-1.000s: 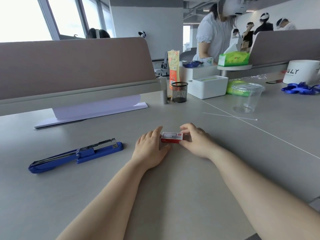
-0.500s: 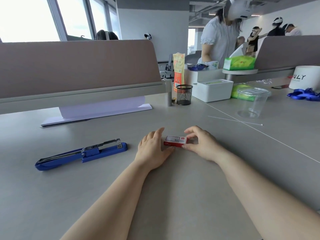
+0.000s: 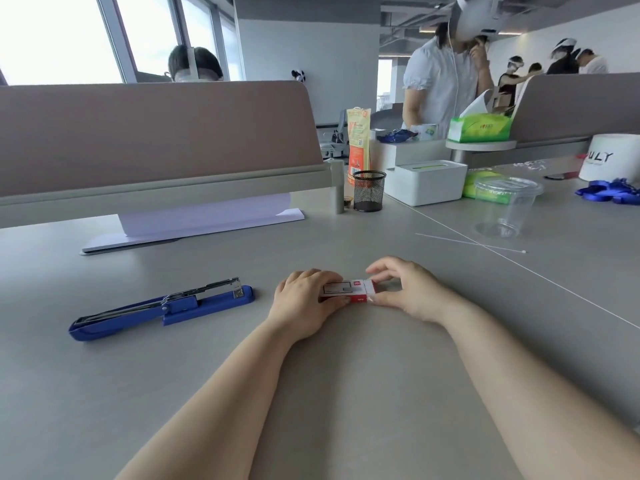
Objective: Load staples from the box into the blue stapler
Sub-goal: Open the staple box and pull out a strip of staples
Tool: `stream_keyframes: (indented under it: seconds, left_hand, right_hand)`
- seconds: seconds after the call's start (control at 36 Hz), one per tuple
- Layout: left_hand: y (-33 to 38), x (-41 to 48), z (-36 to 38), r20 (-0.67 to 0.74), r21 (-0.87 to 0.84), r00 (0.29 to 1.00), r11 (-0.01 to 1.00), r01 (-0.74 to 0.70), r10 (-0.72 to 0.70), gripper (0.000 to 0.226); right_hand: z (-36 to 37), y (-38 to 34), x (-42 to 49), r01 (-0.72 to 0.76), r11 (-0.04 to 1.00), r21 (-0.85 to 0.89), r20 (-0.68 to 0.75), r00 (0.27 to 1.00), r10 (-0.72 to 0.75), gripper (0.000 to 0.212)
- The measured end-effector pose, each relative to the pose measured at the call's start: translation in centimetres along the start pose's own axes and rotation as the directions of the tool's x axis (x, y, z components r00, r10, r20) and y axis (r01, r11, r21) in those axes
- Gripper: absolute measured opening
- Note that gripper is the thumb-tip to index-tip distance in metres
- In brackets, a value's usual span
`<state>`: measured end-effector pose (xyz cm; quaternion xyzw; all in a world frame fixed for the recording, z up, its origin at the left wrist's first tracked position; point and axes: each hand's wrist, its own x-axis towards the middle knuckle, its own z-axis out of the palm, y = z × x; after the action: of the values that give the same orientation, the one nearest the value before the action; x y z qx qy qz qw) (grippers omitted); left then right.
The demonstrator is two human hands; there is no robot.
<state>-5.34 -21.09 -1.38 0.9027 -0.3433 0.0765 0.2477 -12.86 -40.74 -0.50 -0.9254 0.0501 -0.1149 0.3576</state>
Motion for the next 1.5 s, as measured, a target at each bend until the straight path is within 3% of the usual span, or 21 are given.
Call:
stream_keyframes:
  seconds: [0.33,0.44,0.56,0.67,1.03,1.5]
  left_hand:
    - [-0.4,0.0,-0.1,-0.029,-0.1,0.999,0.994,0.041,-0.044,0.041]
    - [-0.5,0.1,0.0,-0.056,-0.137,0.998,0.99,0.026,-0.034,0.041]
    - [-0.6,0.2,0.1,-0.072,-0.164,0.997,0.986,0.015,-0.027,0.042]
    - [-0.6,0.2,0.1,-0.078,-0.162,0.997,0.987,0.009,-0.022,0.043]
    - [-0.4,0.1,0.1,-0.091,-0.173,0.996,0.985,-0.002,-0.014,0.043]
    - [-0.5,0.1,0.3,-0.108,-0.197,0.994,0.98,-0.006,-0.016,0.043]
  right_hand:
    - [-1.8,1.3,-0.6,-0.043,0.995,0.085,0.014,0.999,0.042,0.042]
    - [-1.6,0.8,-0.4,0.01,0.995,0.103,-0.071,0.997,-0.002,0.043]
    - [-0.6,0.2,0.0,0.128,0.991,-0.037,-0.185,0.974,-0.133,0.021]
    - [0.4,-0.4,0.3,0.174,0.969,-0.176,-0.229,0.95,-0.212,0.014]
    - [0.8,-0.6,0.2,0.143,0.959,-0.244,-0.201,0.96,-0.194,0.018]
    - [0.9,-0.6,0.6,0.15,0.972,-0.181,-0.182,0.966,-0.183,0.017]
